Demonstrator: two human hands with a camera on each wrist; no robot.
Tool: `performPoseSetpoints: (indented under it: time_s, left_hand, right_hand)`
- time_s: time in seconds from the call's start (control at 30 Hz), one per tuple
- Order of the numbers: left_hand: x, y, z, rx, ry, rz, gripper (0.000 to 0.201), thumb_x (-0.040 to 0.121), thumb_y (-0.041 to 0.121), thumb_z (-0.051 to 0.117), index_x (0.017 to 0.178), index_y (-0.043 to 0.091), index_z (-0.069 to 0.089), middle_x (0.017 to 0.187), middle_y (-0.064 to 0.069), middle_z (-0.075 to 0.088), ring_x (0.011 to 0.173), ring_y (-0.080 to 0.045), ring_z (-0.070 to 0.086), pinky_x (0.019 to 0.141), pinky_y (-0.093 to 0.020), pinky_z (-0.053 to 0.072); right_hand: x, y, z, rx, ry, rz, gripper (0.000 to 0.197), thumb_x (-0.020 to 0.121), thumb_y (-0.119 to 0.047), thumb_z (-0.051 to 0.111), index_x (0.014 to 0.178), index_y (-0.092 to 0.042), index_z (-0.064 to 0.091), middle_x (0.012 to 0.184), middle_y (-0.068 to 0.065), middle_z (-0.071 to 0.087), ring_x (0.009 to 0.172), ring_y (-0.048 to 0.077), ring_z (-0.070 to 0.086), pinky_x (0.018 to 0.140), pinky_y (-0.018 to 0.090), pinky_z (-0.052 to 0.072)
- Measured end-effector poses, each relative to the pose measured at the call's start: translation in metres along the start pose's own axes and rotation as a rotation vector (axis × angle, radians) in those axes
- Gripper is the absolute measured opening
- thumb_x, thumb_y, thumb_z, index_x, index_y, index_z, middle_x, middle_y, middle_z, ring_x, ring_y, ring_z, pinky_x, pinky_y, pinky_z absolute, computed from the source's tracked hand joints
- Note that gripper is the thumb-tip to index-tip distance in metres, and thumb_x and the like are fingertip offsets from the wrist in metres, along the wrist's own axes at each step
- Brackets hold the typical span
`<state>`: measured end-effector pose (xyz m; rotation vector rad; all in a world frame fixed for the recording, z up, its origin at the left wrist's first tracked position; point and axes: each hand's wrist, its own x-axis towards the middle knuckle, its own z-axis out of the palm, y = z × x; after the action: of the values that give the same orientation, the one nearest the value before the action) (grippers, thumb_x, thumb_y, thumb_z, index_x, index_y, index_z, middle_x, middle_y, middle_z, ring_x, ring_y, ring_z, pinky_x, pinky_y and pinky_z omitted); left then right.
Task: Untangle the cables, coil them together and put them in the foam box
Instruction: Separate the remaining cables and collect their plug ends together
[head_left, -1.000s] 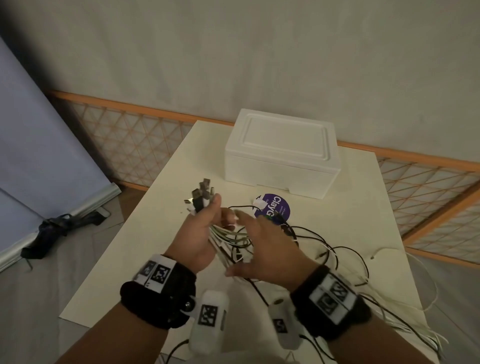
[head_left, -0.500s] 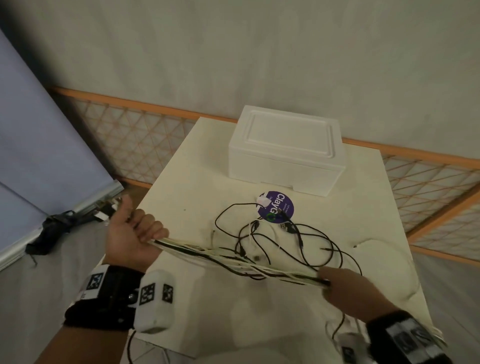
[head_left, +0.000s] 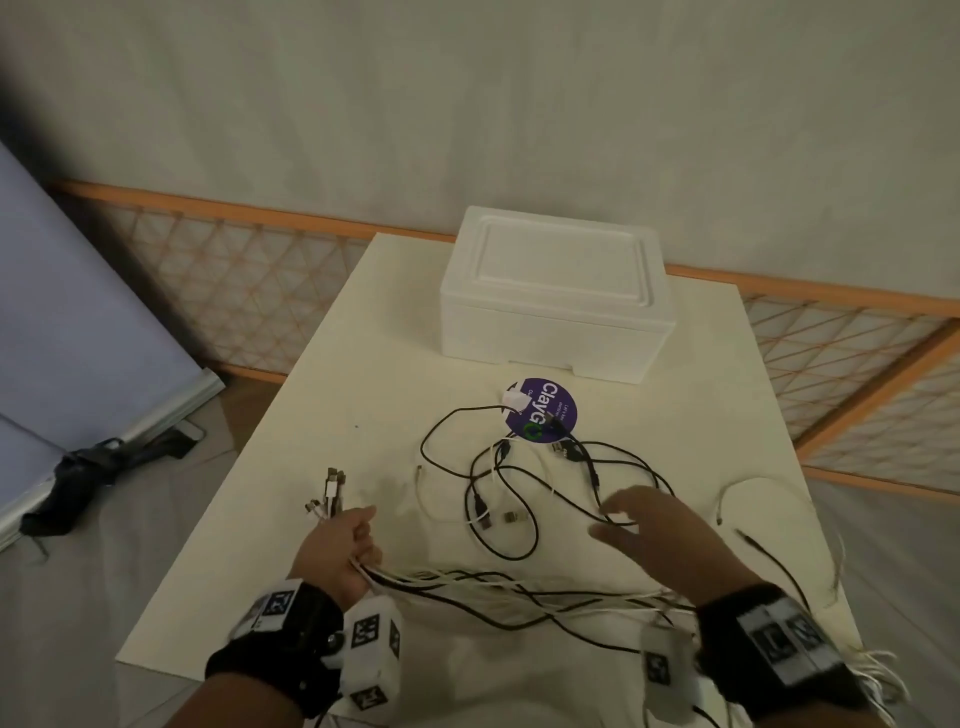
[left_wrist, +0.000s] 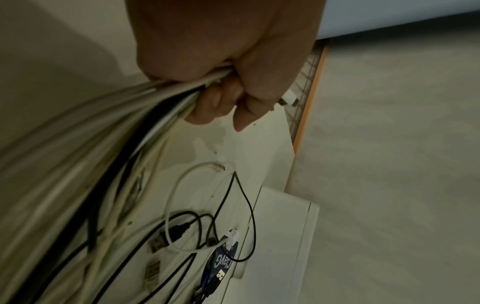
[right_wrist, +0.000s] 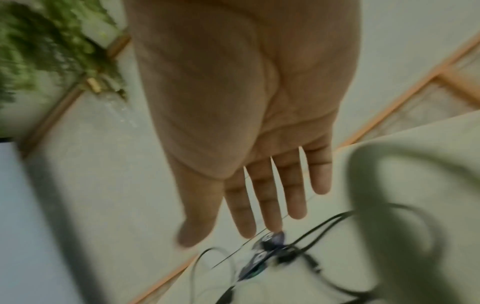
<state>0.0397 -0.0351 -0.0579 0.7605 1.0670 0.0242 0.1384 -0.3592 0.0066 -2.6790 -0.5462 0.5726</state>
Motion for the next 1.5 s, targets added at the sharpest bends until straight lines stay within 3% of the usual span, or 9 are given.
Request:
performPoseSetpoints:
  time_s: [0.07,0.2,0.43,0.63,0.83,0.93,1.13,1.3,1.5]
  left_hand:
    - [-0.001,0.003,0.004,-0.018,-0.016,-0.025,0.037,0.097,0.014,0.053,0.066,0.019,0.034,0.039,0.005,0.026,0.03,-0.009,0.024,0.033,-0.018,0.025]
    - [-0.008,0.009,0.012,-0.015,-0.042,-0.017,0.031,0.094,0.035,0.057,0.07,0.019,0.044,0.044,0.002,0.035,0.047,-0.015,0.032,0.055,-0.031,0.039]
    - [-0.013,0.023,0.009,0.053,-0.203,0.006,0.053,0.097,0.036,0.05,0.052,0.008,0.042,0.056,-0.011,0.056,0.049,-0.021,0.053,0.068,-0.036,0.046]
    - [-0.008,0.027,0.007,0.112,-0.272,0.012,0.05,0.096,0.033,0.052,0.056,0.003,0.049,0.062,-0.014,0.061,0.057,-0.023,0.055,0.073,-0.037,0.048]
    - [-0.008,0.029,0.012,0.114,-0.281,0.018,0.047,0.096,0.03,0.053,0.058,0.003,0.05,0.064,-0.014,0.061,0.052,-0.021,0.055,0.071,-0.035,0.048]
    - [-0.012,0.034,0.021,0.099,-0.294,0.106,0.045,0.095,0.025,0.054,0.056,0.004,0.061,0.065,-0.013,0.064,0.053,-0.019,0.056,0.073,-0.036,0.047]
    - [-0.039,0.046,0.051,0.179,-0.403,0.387,0.029,0.092,0.023,0.056,0.079,0.007,0.076,0.088,-0.007,0.074,0.073,-0.016,0.065,0.079,-0.03,0.051]
    - [-0.067,0.047,0.076,0.315,-0.527,0.583,0.029,0.081,0.04,0.068,0.098,0.017,0.074,0.103,-0.001,0.074,0.103,-0.018,0.067,0.094,-0.029,0.05]
    - [-0.076,0.05,0.083,0.611,-0.563,0.814,0.012,0.091,0.023,0.061,0.097,0.03,0.069,0.098,0.003,0.074,0.097,-0.005,0.066,0.087,-0.023,0.045]
  right_hand:
    - [0.027,-0.038,0.014,-0.134,-0.017,-0.097,0.023,0.093,-0.036,0.052,0.108,-0.025,0.065,0.11,-0.003,0.063,0.104,0.016,0.058,0.088,0.027,0.043]
    - [0.069,-0.08,0.059,-0.33,-0.155,-0.143,0.026,0.095,-0.017,0.041,0.115,-0.017,0.057,0.117,0.005,0.059,0.108,0.024,0.056,0.089,0.034,0.044]
    - [0.093,-0.097,0.094,-0.239,-0.082,0.052,0.035,0.093,-0.041,0.043,0.118,-0.016,0.046,0.114,0.006,0.061,0.103,0.029,0.06,0.078,0.035,0.046]
    - [0.101,-0.106,0.108,-0.159,-0.029,0.096,0.037,0.09,-0.042,0.043,0.114,-0.015,0.047,0.113,0.006,0.058,0.101,0.029,0.06,0.075,0.035,0.046]
    - [0.098,-0.106,0.1,-0.149,0.005,0.076,0.02,0.093,-0.02,0.038,0.109,-0.016,0.05,0.108,0.006,0.061,0.095,0.026,0.061,0.075,0.035,0.05]
    - [0.095,-0.104,0.066,-0.114,0.048,0.034,0.016,0.093,-0.025,0.046,0.104,-0.018,0.054,0.1,0.003,0.064,0.089,0.021,0.063,0.075,0.033,0.051]
    - [0.07,-0.117,-0.027,0.197,0.616,-0.353,0.019,0.092,-0.029,0.05,0.095,-0.016,0.063,0.085,-0.007,0.06,0.078,0.007,0.051,0.072,0.016,0.04]
    - [0.051,-0.145,-0.054,-0.021,0.454,-0.418,0.011,0.093,-0.026,0.052,0.096,-0.017,0.056,0.081,-0.008,0.054,0.071,0.012,0.049,0.064,0.029,0.042]
    - [0.041,-0.167,-0.05,0.446,0.391,-0.601,0.011,0.09,-0.023,0.056,0.1,-0.024,0.058,0.082,-0.013,0.062,0.075,0.008,0.06,0.069,0.025,0.05]
